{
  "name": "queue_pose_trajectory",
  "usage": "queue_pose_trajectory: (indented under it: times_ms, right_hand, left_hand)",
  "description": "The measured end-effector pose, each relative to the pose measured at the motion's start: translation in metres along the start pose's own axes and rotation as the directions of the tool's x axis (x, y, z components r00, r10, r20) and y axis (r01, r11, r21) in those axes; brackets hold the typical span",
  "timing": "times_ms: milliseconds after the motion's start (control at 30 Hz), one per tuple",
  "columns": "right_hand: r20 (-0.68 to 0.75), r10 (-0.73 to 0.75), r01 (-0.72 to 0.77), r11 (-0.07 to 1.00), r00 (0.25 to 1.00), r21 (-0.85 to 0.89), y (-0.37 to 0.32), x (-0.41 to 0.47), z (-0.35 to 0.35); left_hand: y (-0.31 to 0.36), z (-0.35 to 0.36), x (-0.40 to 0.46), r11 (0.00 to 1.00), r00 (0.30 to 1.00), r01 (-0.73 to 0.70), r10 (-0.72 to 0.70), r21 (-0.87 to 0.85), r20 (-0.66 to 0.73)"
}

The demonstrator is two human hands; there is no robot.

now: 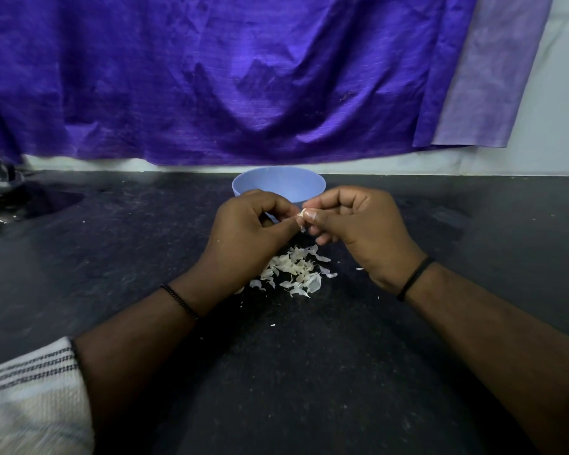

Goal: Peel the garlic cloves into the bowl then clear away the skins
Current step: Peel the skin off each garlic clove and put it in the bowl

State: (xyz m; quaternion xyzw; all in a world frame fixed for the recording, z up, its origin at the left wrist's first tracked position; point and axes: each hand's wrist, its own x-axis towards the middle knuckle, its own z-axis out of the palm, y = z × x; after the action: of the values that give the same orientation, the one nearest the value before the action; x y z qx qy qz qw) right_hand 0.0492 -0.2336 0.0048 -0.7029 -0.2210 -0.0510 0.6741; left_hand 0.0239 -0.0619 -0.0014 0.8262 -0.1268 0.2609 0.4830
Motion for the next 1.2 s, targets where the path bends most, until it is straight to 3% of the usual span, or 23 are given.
queue_pose_trajectory:
  times_ms: [400,1033,1200]
  right_hand:
    - [0.027,-0.035,0.036,0.998,0.999,-0.045,-0.0004,-0.0009,0.0013]
    - [0.012,-0.018,0.019,0.998,1.000,-0.064,0.0002,-0.0037,0.0078]
    - [-0.017,0.023,-0.023,0.999,1.000,-0.024,0.0006,-0.0048,0.0088]
  left_hand:
    - [-0.0015,-0.0005,0.0012,1.000,1.000,0.027,-0.027,-0.012,0.016]
    - [-0.0053,0.0005,0.0009,0.979,0.991,-0.130,0.133,0.156,-0.009]
    - [-0.0037,0.0015,0.0005,0.983,0.991,-0.131,0.131,0.130,0.007]
